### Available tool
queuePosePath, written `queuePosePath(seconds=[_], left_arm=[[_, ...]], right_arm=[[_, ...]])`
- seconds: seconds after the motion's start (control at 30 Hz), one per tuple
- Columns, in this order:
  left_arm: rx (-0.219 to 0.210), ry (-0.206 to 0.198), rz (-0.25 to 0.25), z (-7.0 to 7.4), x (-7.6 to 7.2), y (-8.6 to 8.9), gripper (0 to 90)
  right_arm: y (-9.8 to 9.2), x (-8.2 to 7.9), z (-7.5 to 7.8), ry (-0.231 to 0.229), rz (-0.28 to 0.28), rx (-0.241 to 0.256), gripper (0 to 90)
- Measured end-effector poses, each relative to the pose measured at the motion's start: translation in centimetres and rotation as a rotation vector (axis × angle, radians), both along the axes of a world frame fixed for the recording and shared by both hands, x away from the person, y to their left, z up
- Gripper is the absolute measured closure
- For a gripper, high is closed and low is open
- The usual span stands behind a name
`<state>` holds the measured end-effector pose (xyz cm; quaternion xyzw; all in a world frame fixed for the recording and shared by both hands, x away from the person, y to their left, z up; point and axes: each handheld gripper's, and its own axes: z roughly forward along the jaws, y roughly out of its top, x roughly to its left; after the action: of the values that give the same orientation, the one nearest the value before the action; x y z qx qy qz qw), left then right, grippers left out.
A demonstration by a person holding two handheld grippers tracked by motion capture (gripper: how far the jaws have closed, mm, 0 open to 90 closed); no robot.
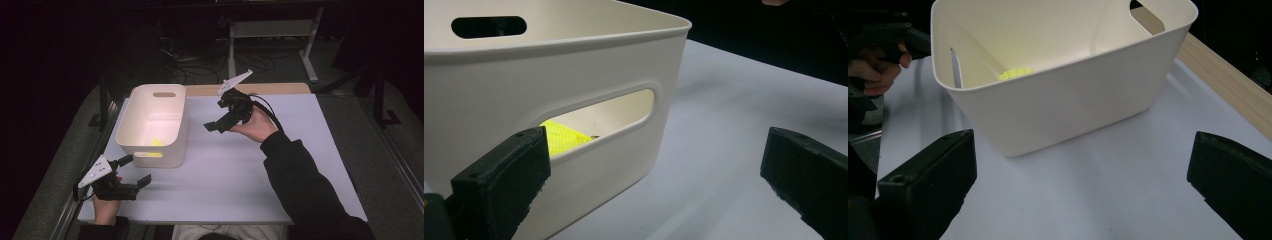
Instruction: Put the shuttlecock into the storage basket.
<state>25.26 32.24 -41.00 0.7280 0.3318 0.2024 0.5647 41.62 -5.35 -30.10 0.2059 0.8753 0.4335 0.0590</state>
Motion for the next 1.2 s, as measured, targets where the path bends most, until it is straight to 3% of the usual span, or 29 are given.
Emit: queuePosePath(seconds=[1.2], left_arm=[[0.001,0.004,0.002,0.0,-0.1,0.0,0.0]], right_arm=[[-5.2,-1.7,-2.0,-0.006,-0.049,0.052,0.0]])
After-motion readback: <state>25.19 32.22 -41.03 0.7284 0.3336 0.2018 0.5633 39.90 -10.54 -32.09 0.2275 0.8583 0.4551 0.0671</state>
